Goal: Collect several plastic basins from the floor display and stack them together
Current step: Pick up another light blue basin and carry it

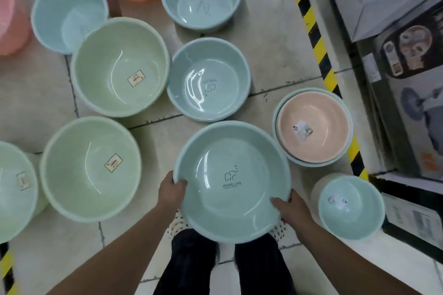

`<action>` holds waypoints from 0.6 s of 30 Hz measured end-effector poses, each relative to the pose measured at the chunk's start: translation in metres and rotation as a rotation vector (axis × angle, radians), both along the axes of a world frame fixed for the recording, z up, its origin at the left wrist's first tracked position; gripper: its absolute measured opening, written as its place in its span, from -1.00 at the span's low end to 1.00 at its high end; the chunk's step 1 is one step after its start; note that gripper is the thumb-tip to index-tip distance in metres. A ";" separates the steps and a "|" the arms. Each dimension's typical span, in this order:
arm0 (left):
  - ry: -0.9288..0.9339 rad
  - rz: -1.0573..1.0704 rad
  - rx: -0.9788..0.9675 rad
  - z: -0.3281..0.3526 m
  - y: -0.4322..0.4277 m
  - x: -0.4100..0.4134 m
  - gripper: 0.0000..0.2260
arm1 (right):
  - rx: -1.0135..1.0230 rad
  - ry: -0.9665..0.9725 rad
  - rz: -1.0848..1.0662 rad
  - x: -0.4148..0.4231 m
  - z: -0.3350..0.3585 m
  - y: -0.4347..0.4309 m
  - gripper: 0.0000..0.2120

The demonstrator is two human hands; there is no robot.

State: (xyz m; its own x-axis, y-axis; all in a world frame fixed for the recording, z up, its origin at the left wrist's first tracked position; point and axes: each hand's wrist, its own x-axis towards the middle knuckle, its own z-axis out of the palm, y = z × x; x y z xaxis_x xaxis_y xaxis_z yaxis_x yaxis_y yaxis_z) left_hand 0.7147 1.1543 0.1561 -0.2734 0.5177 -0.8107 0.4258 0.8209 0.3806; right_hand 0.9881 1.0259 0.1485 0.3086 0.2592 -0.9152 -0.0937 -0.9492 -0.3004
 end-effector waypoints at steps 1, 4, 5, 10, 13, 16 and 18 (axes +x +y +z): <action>0.007 -0.004 0.013 -0.012 -0.003 -0.002 -0.77 | 0.006 -0.006 0.001 -0.004 -0.013 -0.002 -0.66; 0.005 -0.019 0.052 -0.047 -0.009 -0.008 -0.75 | 0.016 -0.035 0.017 -0.016 -0.046 -0.003 -0.62; -0.006 -0.017 0.071 -0.057 -0.009 -0.009 -0.74 | 0.027 -0.055 0.005 -0.019 -0.055 -0.003 -0.62; -0.023 -0.017 0.155 -0.089 -0.010 -0.009 -0.64 | 0.038 -0.113 0.008 -0.022 -0.093 -0.002 -0.55; -0.022 -0.044 0.147 -0.102 -0.014 -0.011 -0.64 | -0.007 -0.099 0.091 -0.021 -0.106 -0.007 -0.53; -0.037 -0.075 0.116 -0.116 -0.011 -0.013 -0.62 | -0.016 -0.086 0.088 -0.018 -0.121 -0.010 -0.53; -0.031 -0.110 0.060 -0.127 -0.005 -0.017 -0.64 | -0.009 -0.065 0.053 -0.014 -0.130 -0.004 -0.50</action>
State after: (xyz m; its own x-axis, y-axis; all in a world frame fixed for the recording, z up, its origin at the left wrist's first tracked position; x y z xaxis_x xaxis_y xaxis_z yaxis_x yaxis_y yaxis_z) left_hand 0.6978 1.1492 0.0295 -0.1877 0.5909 -0.7846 0.4996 0.7452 0.4417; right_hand 0.9738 1.0217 0.0181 0.3535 0.2685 -0.8961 -0.0238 -0.9550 -0.2955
